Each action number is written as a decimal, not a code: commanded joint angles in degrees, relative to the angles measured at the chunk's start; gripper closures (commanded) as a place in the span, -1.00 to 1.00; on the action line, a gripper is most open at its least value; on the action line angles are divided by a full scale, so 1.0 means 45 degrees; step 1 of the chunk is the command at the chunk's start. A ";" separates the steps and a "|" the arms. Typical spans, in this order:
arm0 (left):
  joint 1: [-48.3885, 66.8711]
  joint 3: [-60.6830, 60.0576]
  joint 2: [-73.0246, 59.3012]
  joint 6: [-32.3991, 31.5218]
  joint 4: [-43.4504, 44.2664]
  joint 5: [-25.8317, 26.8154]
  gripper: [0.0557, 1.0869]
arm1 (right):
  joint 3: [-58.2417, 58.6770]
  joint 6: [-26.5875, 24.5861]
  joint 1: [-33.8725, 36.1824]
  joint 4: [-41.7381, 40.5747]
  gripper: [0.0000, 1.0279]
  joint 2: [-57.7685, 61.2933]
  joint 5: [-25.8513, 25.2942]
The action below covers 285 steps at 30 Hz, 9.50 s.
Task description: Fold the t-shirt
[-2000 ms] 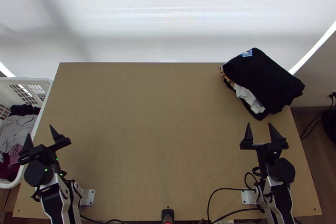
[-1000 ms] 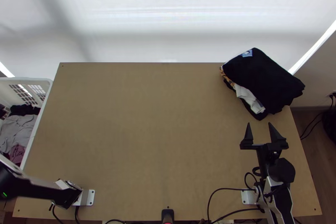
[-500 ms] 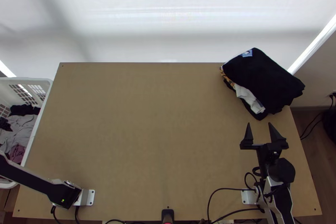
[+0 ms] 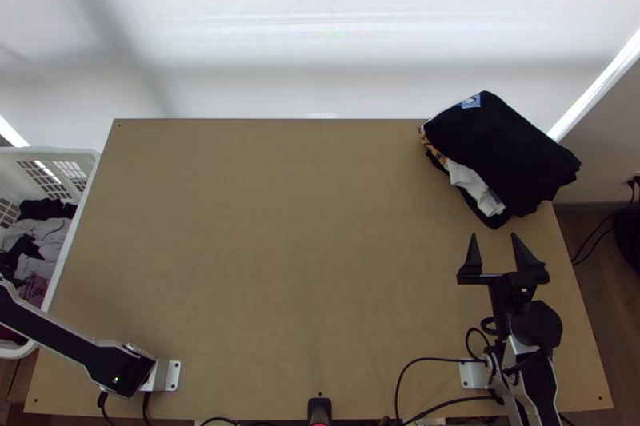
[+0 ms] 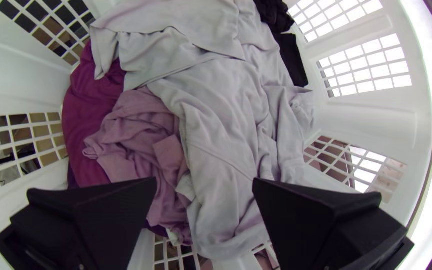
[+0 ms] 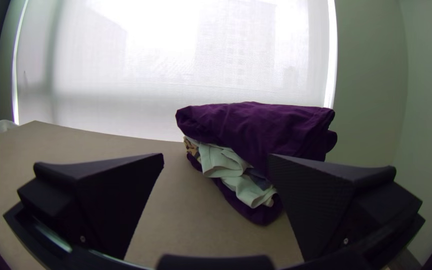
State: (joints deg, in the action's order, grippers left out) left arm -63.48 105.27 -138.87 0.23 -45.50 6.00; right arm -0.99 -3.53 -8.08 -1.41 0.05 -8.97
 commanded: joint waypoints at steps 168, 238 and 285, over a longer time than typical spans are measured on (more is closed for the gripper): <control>1.3287 0.4340 1.1563 -0.2707 -0.3249 -0.0572 0.93 | 0.0162 -0.0231 0.0076 0.0040 -0.91 -0.0051 0.0002; 1.7897 -1.2965 1.4063 -0.2121 0.6399 0.1225 0.93 | 0.0162 -0.0231 0.0076 0.0040 -0.91 -0.0051 0.0002; 0.9088 -0.7027 1.7715 -0.2160 0.0540 0.1147 -0.92 | 0.0162 0.0960 -0.0158 0.0040 -0.91 -0.0051 0.0021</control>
State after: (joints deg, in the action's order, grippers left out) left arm -21.80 72.66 -59.31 -8.95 -41.23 11.14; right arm -0.99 -2.55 -8.16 -1.41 0.03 -8.97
